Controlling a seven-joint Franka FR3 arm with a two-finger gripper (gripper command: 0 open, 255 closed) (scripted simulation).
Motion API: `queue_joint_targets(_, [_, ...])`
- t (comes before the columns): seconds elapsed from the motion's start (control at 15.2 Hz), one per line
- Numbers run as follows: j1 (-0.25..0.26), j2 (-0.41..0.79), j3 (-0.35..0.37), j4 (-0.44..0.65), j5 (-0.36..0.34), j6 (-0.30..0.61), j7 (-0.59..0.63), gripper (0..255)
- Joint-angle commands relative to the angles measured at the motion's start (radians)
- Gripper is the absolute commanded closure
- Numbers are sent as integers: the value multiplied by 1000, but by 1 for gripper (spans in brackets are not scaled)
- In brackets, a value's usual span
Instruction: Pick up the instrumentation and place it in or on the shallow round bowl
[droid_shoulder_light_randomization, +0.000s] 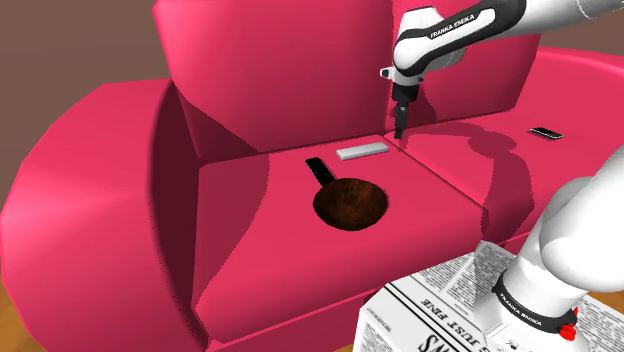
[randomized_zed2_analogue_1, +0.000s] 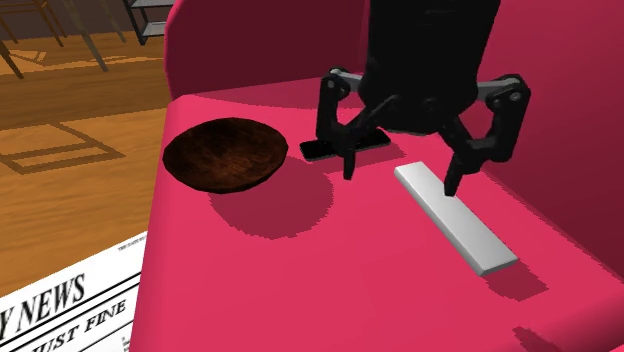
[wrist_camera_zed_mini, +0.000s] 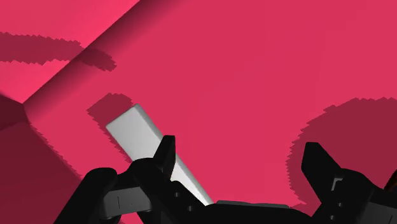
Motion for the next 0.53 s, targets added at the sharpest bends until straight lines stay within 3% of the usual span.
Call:
queue_joint_targets(0.0, [12, 84, -21, 49, 38, 33, -100, 0])
queue_joint_targets(0.46, [-4, 379, -28, 257, 201, 95, -431, 0])
